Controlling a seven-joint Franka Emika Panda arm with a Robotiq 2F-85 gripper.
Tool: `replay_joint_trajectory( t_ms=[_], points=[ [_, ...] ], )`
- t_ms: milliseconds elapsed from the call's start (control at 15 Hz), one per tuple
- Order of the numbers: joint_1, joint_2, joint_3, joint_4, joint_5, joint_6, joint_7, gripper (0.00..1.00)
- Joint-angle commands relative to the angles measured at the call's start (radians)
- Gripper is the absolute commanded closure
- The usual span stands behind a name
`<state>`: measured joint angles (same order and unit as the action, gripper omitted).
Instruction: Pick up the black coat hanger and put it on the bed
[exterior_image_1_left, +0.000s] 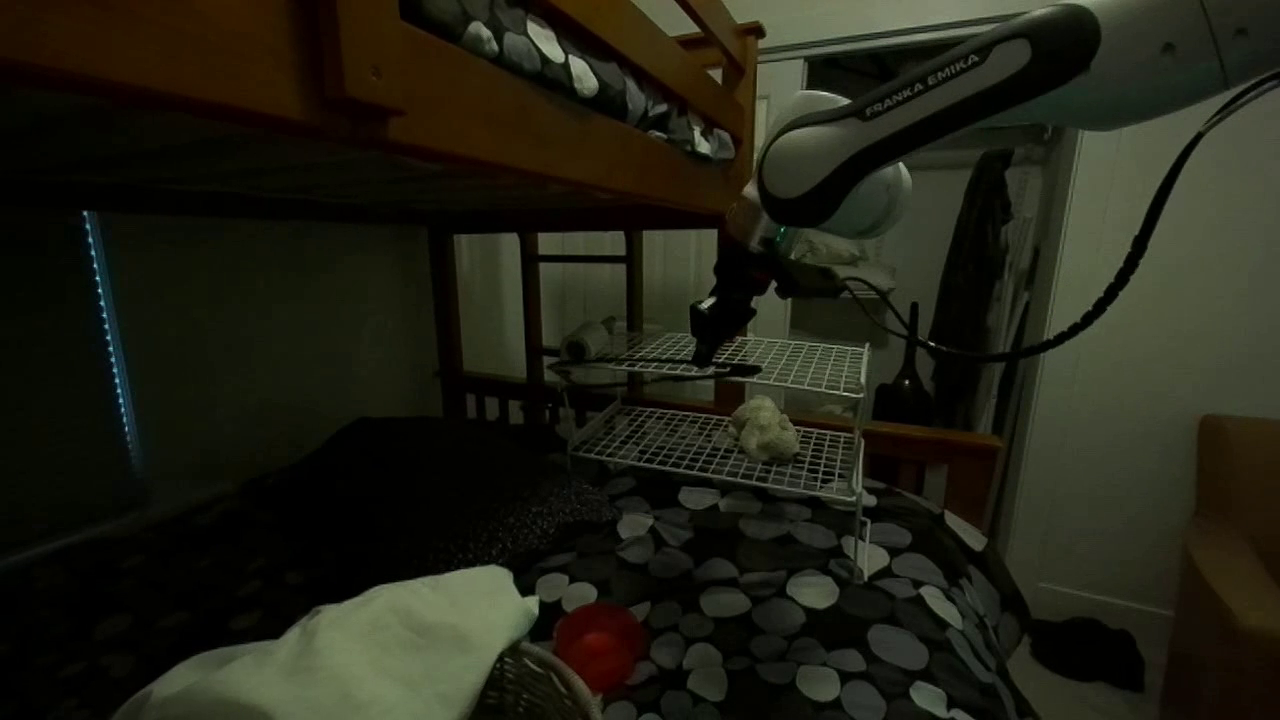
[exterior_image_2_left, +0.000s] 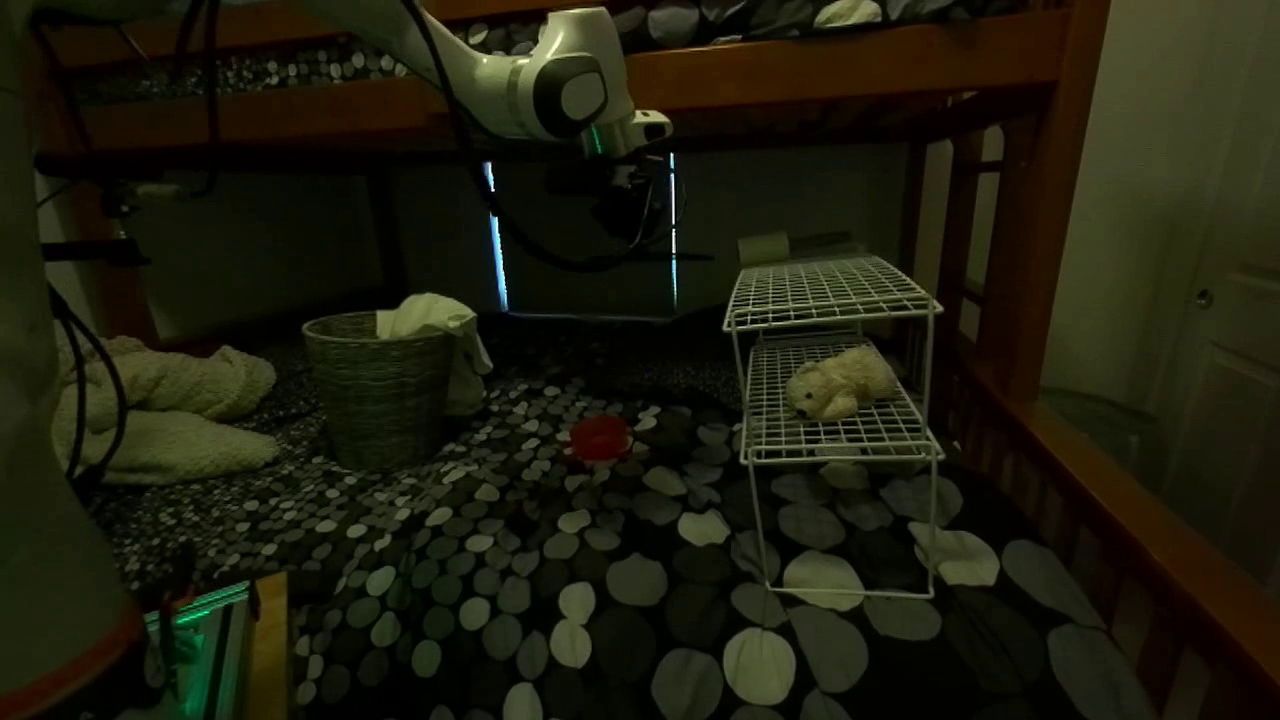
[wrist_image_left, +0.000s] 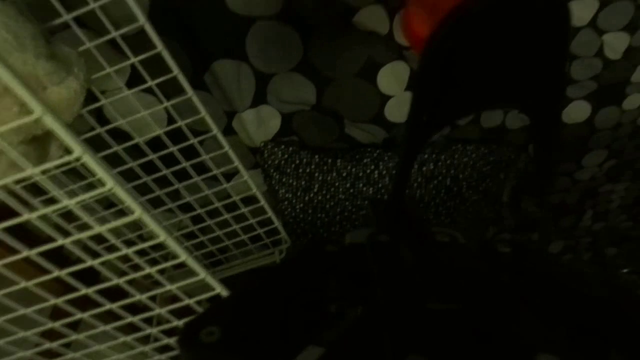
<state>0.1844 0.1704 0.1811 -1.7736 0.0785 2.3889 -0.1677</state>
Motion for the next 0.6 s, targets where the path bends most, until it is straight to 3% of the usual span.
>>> replay_joint_trajectory(
  t_ms=[0,67,133,333,400,533],
  points=[
    [-0.044,-0.009,0.017,-0.092,0.172,-0.076,-0.069,0.98],
    [-0.013,0.003,0.011,-0.041,0.087,-0.048,-0.024,0.98],
    [-0.017,0.01,0.01,-0.05,0.095,-0.048,-0.031,0.92],
    [-0.016,0.013,0.011,-0.036,0.092,-0.046,-0.031,0.92],
    [0.002,0.028,0.005,-0.013,0.013,-0.105,-0.007,0.98],
    [0.013,0.036,0.001,-0.026,-0.076,-0.189,0.006,0.98]
  ],
)
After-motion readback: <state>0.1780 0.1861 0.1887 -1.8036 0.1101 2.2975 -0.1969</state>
